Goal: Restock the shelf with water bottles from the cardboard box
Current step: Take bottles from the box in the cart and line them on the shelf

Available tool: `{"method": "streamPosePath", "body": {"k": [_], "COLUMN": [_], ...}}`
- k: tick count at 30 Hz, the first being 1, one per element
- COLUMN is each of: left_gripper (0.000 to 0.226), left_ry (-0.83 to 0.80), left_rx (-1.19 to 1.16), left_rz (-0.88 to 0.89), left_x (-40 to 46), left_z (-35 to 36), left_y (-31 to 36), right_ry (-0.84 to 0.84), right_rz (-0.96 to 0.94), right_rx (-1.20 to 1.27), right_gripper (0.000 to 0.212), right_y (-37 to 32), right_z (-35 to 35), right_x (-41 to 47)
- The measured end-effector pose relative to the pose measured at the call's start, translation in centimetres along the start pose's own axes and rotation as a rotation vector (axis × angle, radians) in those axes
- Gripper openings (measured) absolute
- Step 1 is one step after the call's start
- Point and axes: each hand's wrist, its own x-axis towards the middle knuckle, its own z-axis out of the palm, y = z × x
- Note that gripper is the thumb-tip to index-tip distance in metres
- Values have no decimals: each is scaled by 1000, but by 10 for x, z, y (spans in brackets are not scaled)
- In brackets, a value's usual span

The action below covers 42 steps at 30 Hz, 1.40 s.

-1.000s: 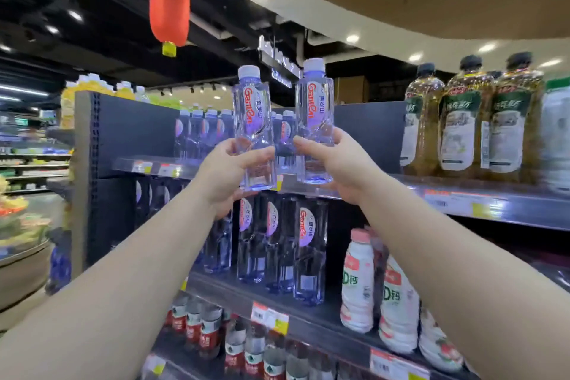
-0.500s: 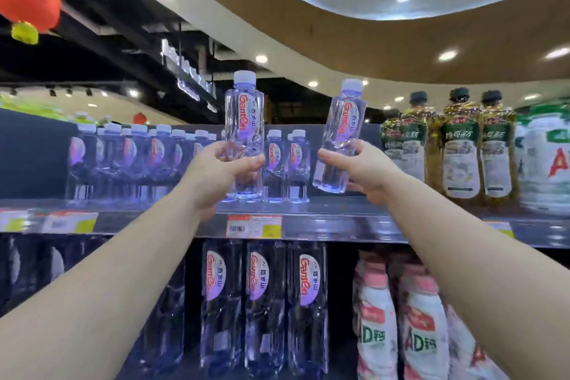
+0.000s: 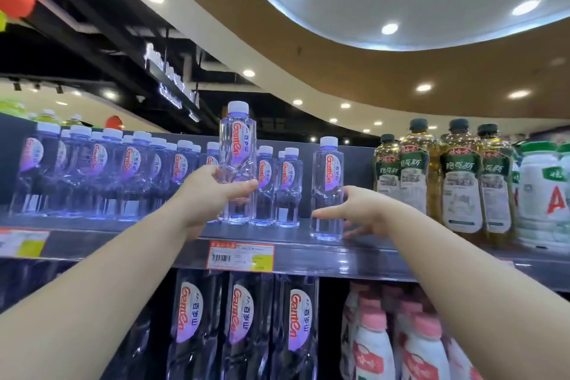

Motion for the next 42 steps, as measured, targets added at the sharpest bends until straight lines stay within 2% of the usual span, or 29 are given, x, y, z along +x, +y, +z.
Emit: {"method": "streamPosePath", "body": {"k": [2, 4, 8, 11, 14, 17, 21, 24, 25, 28, 34, 36, 38, 40, 42], "left_gripper": [46, 40, 28, 42, 44, 57, 56, 93, 92, 51, 33, 33, 48, 60, 62], "left_ry": [7, 31, 85, 147, 183, 222, 286, 298, 290, 218, 135, 110, 82, 67, 61], "left_rx": [12, 26, 51, 80, 80, 131, 148, 169, 163, 122, 62, 64, 83, 93, 89], "left_rz": [-4, -3, -9, 1, -14, -25, -13, -6, 1, 18, 44, 53, 75, 89, 88], "left_x": [1, -1, -3, -4, -6, -8, -3, 6, 10, 20, 39, 45, 47, 48, 50], "left_z": [-8, -14, -26, -38, -61, -93, -145, -185, -197, -222, -244, -244, -243, -241, -240], "left_y": [0, 0, -1, -2, -9, -14, -17, -19, -20, -25, -36, -41, -44, -46, -49], "right_ry": [-4, 16, -17, -35, -54, -65, -69, -73, -70, -51, -2, 1, -20, -32, -31], "right_rz": [-8, -42, -74, -97, -122, -129, -144, -140, -140, -140, -97, -84, -75, -66, -57], "right_rx": [-86, -159, -168, -145, -136, -129, -140, -177, -195, -218, -324, -358, -350, -343, -360], "right_gripper": [63, 51, 37, 31, 42, 50, 57, 59, 59, 56, 45, 41, 39, 46, 51], "right_y": [0, -1, -8, -17, -32, -54, -86, -107, -114, -134, -160, -166, -172, -177, -181], "right_z": [-1, -1, 7, 27, 55, 86, 129, 159, 168, 195, 223, 228, 234, 241, 248], "right_x": [-1, 0, 8, 21, 34, 42, 51, 59, 61, 65, 64, 63, 66, 68, 69]}}
